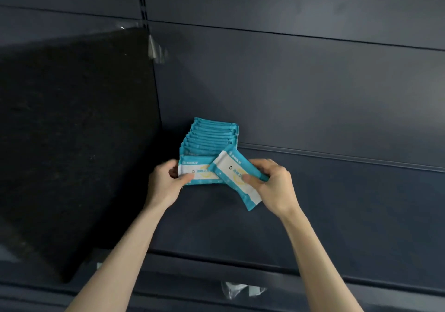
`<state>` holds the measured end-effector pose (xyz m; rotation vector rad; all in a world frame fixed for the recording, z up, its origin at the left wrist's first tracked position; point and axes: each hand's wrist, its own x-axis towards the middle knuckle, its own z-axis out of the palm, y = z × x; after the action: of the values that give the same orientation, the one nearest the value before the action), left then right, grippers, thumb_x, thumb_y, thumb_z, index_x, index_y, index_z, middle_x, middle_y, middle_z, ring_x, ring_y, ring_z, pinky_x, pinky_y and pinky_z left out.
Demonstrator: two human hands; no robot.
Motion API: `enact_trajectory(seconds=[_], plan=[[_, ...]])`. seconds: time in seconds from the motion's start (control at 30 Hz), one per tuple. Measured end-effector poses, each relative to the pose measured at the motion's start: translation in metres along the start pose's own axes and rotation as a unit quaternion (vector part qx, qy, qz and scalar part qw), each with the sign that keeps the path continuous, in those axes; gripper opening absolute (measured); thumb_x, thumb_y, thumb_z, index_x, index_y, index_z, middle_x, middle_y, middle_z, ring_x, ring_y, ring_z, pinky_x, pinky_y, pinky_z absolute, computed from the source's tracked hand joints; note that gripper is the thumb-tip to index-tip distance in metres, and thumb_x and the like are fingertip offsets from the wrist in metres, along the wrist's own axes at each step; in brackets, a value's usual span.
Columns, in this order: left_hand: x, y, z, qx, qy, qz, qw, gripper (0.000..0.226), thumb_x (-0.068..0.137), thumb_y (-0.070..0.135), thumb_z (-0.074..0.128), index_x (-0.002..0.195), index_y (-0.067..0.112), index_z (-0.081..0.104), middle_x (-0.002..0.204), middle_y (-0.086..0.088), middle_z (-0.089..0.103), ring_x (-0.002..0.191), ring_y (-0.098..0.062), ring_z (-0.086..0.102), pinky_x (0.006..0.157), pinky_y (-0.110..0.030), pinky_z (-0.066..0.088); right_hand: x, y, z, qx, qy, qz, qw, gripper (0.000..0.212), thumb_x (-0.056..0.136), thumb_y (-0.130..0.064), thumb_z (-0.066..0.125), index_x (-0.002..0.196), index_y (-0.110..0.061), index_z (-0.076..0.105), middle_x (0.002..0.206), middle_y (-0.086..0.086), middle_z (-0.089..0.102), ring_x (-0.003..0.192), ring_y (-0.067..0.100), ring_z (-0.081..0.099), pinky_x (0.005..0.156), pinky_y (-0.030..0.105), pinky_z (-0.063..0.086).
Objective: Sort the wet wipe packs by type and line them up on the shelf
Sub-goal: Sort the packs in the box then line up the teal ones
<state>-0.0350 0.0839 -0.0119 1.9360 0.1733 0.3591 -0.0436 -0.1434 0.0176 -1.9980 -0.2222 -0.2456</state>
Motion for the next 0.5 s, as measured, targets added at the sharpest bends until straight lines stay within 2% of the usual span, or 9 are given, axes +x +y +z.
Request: enact_trajectory(seconds=[0.13,0.23,0.33,0.4,0.5], plan=[[0.012,-0.002,-0.004,0.018,0.011,0.041,0.999,0.020,0.072,0.003,0.077,0.083,0.010,0.063,0.074,0.003,0.065,0.066,-0.010,0.057,0.058,-0.013,0.045,0.007,-0.005,0.012,-0.034,0.027,-0.007,0.999,0.031,0.077,-0.009,0.077,0.083,-0.033,0.058,0.084,-0.017,0.064,0.077,-0.008,0.059,0.068,0.007,0.045],[0.014,-0.004,-0.013,-0.003,-0.033,0.047,0.998,0.025,0.074,-0.001,0.075,0.089,0.014,0.063,0.081,0.007,0.065,0.074,-0.007,0.058,0.064,-0.011,0.045,0.011,-0.010,0.027,-0.090,0.030,-0.033,0.995,0.022,0.078,-0.010,0.076,0.090,-0.024,0.063,0.090,-0.013,0.060,0.082,0.002,0.057,0.076,0.018,0.046],[0.008,-0.008,-0.023,-0.039,-0.096,0.040,0.994,0.039,0.072,-0.002,0.076,0.103,0.017,0.062,0.093,0.009,0.066,0.085,-0.003,0.059,0.068,-0.009,0.045,0.015,-0.015,0.048,-0.162,0.042,-0.083,0.982,0.025,0.078,-0.008,0.075,0.102,-0.013,0.067,0.099,-0.007,0.049,0.093,0.012,0.051,0.082,0.023,0.045],[0.009,-0.011,-0.025,-0.059,-0.109,0.039,0.992,0.044,0.070,0.000,0.079,0.106,0.017,0.061,0.096,0.008,0.066,0.087,-0.004,0.060,0.067,-0.008,0.047,0.019,-0.016,0.063,-0.210,0.050,-0.119,0.969,0.028,0.078,-0.008,0.075,0.104,-0.009,0.066,0.099,-0.003,0.048,0.096,0.018,0.049,0.078,0.028,0.045],[0.013,-0.013,-0.022,-0.077,-0.098,0.052,0.991,0.035,0.071,0.002,0.079,0.099,0.016,0.062,0.092,0.005,0.068,0.080,0.001,0.063,0.069,-0.010,0.049,0.020,-0.015,0.082,-0.280,0.098,-0.157,0.942,0.032,0.070,-0.014,0.081,0.098,-0.009,0.067,0.095,0.003,0.054,0.089,0.021,0.044,0.071,0.033,0.042]])
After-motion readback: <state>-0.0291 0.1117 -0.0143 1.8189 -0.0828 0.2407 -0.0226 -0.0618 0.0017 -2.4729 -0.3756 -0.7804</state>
